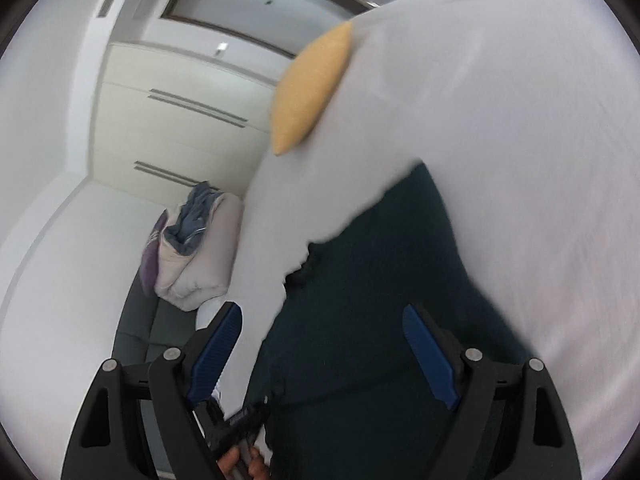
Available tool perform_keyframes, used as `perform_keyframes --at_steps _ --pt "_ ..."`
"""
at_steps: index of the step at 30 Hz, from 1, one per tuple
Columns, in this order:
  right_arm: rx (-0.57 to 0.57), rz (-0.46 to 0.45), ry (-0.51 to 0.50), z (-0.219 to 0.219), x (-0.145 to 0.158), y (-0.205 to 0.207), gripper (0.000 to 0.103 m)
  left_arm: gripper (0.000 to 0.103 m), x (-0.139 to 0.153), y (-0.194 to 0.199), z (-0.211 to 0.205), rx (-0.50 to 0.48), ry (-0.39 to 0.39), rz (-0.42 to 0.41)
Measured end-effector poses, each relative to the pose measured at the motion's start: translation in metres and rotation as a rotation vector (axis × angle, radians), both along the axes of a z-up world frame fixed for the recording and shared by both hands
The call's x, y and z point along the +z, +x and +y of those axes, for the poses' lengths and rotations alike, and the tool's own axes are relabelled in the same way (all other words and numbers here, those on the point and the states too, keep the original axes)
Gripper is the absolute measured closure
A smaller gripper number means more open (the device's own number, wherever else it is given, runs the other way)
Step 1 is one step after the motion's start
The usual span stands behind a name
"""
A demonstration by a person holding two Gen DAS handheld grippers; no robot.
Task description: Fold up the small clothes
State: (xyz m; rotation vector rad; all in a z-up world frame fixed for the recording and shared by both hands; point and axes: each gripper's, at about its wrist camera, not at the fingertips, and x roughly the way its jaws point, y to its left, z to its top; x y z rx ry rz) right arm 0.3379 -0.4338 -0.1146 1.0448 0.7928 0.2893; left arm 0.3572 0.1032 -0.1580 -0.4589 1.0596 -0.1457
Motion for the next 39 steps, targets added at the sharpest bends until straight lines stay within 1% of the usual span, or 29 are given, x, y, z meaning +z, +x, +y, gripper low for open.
perform_keyframes --at_steps 2,3,4,5,6,7,8,9,10,11,12,13,14,16,20,22,24,26,27,29,30,31,32,33,34,35,36,37,39 --pt "0.011 0.046 -0.028 -0.006 -0.011 0.026 0.019 0.089 0.014 -0.007 -0.006 0.015 0.134 -0.029" --pt "0.041 0.035 -0.024 -0.006 -0.017 0.041 0.024 0.089 0.020 -0.009 -0.007 0.032 0.167 -0.050" --pt "0.075 0.027 -0.012 -0.007 -0.025 0.056 0.029 0.089 0.028 -0.013 -0.007 0.052 0.186 -0.086" --pt "0.079 0.050 -0.019 -0.009 -0.033 0.070 0.037 0.089 0.037 -0.016 -0.009 0.058 0.196 -0.123" --pt "0.071 0.070 -0.027 -0.011 -0.039 0.080 0.038 0.089 0.043 -0.017 -0.013 0.050 0.199 -0.160" --pt "0.065 0.073 -0.021 -0.015 -0.046 0.091 0.040 0.089 0.049 -0.016 -0.021 0.017 0.182 -0.200" --pt "0.065 0.073 -0.011 -0.017 -0.050 0.100 0.049 0.089 0.049 -0.011 -0.029 -0.025 0.154 -0.217" --pt "0.065 0.093 -0.003 -0.020 -0.058 0.110 0.054 0.089 0.046 -0.004 -0.038 -0.067 0.144 -0.214" --pt "0.064 0.122 0.001 -0.021 -0.065 0.116 0.054 0.089 0.037 0.005 -0.050 -0.108 0.153 -0.187" --pt "0.067 0.151 0.010 -0.021 -0.073 0.118 0.064 0.089 0.023 0.013 -0.058 -0.135 0.158 -0.135" --pt "0.068 0.160 0.005 -0.020 -0.077 0.117 0.071 0.089 0.008 0.018 -0.063 -0.153 0.155 -0.076" --pt "0.073 0.152 0.000 -0.019 -0.078 0.112 0.071 0.089 -0.002 0.019 -0.065 -0.154 0.147 -0.062" --pt "0.084 0.143 0.004 -0.018 -0.078 0.106 0.071 0.089 -0.003 0.017 -0.065 -0.148 0.143 -0.097" --pt "0.101 0.135 0.021 -0.019 -0.077 0.087 0.071 0.090 -0.004 0.011 -0.063 -0.147 0.126 -0.121" --pt "0.141 0.146 0.040 -0.015 -0.072 0.045 0.070 0.090 -0.007 0.002 -0.050 -0.131 0.056 -0.120" --pt "0.164 0.147 0.008 -0.008 -0.068 0.026 0.068 0.089 -0.006 -0.001 -0.043 -0.118 0.025 -0.124" --pt "0.180 0.135 -0.054 -0.004 -0.065 0.012 0.066 0.089 -0.002 -0.011 -0.033 -0.087 -0.033 -0.116" --pt "0.199 0.081 -0.120 -0.002 -0.061 0.004 0.066 0.089 0.007 -0.016 -0.002 -0.026 -0.117 -0.109" --pt "0.200 0.075 -0.129 -0.002 -0.061 0.003 0.066 0.089 0.013 -0.025 0.010 -0.004 -0.137 -0.121" --pt "0.148 0.111 -0.124 -0.006 -0.053 -0.004 0.066 0.089 0.027 -0.056 0.047 0.068 -0.175 -0.161" --pt "0.114 0.112 -0.121 -0.004 -0.045 -0.007 0.062 0.089 0.031 -0.070 0.068 0.122 -0.197 -0.175" --pt "0.082 0.082 -0.113 -0.004 -0.033 -0.014 0.060 0.083 0.034 -0.088 0.097 0.195 -0.235 -0.190" --pt "0.060 0.029 -0.096 -0.001 -0.019 -0.023 0.054 0.077 0.035 -0.103 0.118 0.247 -0.262 -0.199" --pt "0.049 -0.024 -0.075 0.007 -0.005 -0.035 0.046 0.052 0.035 -0.122 0.144 0.315 -0.290 -0.213" --pt "0.051 -0.055 -0.057 0.017 0.005 -0.043 0.042 0.018 0.034 -0.146 0.175 0.406 -0.313 -0.234" --pt "0.066 -0.075 -0.042 0.027 0.013 -0.051 0.034 0.010 0.032 -0.171 0.203 0.503 -0.329 -0.256" --pt "0.091 -0.086 -0.036 0.041 0.019 -0.059 0.032 0.008 0.029 -0.193 0.228 0.593 -0.351 -0.270" --pt "0.119 -0.091 -0.035 0.053 0.023 -0.065 0.032 0.008 0.021 -0.218 0.257 0.682 -0.402 -0.272" --pt "0.178 -0.085 -0.030 0.081 0.025 -0.075 0.032 0.008 0.006 -0.242 0.290 0.765 -0.486 -0.267"
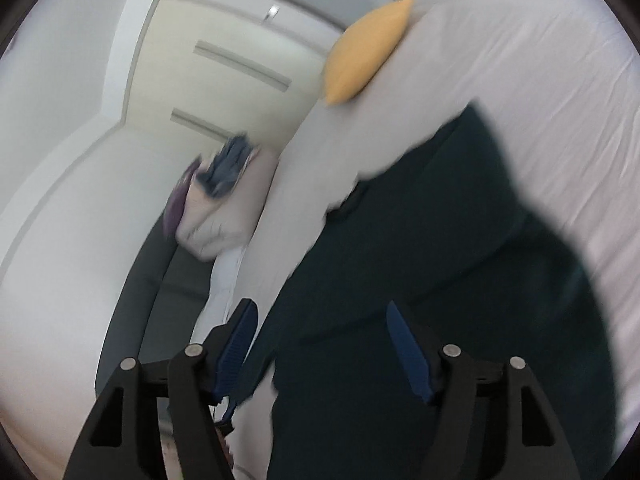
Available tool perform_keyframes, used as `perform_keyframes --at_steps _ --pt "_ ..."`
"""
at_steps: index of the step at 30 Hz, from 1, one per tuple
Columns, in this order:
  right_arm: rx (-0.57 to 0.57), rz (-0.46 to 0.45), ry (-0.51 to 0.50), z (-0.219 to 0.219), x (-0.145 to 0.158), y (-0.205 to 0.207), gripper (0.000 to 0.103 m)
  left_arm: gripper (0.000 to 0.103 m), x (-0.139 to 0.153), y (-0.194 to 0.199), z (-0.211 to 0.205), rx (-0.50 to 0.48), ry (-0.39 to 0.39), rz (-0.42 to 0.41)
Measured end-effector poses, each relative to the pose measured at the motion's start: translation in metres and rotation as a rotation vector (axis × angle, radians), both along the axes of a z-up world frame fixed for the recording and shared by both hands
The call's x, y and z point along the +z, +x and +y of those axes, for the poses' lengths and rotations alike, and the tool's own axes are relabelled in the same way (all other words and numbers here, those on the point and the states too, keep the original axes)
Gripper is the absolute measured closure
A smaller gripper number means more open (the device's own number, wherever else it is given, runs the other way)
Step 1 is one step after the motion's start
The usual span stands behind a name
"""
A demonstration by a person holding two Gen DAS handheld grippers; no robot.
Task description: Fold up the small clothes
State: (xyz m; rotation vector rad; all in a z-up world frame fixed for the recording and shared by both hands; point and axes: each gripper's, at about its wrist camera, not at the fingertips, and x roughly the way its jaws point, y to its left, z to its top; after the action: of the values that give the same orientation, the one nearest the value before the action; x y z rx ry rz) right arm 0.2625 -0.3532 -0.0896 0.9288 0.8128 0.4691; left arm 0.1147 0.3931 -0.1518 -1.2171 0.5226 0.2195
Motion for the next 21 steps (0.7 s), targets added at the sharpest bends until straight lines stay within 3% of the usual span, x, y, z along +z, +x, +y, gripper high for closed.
perform_keyframes --at_steps 5,10,12,14,15,16,17,19,21 --pt "0.090 0.068 0.017 0.058 -0.010 -0.016 0.032 0.008 -0.034 -0.049 0.073 0.142 -0.242 -0.069" --pt "0.134 0.103 0.008 0.086 -0.015 -0.028 0.032 0.008 -0.041 -0.030 0.095 0.177 -0.250 -0.035" --pt "0.140 0.101 -0.006 0.093 -0.012 -0.031 0.032 0.008 -0.049 -0.005 0.084 0.202 -0.241 -0.033" --pt "0.146 0.095 -0.003 0.094 -0.010 -0.035 0.032 0.014 -0.048 0.006 0.089 0.202 -0.219 -0.026" --pt "0.148 0.090 -0.002 0.094 -0.008 -0.038 0.032 0.032 -0.049 0.009 0.091 0.202 -0.216 -0.020" --pt "0.148 0.087 -0.004 0.093 -0.007 -0.039 0.032 0.060 -0.053 0.013 0.094 0.192 -0.233 -0.015" --pt "0.147 0.083 -0.007 0.094 -0.007 -0.040 0.032 0.074 -0.064 0.028 0.095 0.186 -0.256 -0.009" --pt "0.142 0.080 -0.009 0.091 -0.007 -0.043 0.032 0.088 -0.068 0.036 0.096 0.186 -0.248 0.019" --pt "0.131 0.079 -0.010 0.085 -0.010 -0.043 0.032 0.095 -0.047 0.042 0.086 0.160 -0.131 0.031"
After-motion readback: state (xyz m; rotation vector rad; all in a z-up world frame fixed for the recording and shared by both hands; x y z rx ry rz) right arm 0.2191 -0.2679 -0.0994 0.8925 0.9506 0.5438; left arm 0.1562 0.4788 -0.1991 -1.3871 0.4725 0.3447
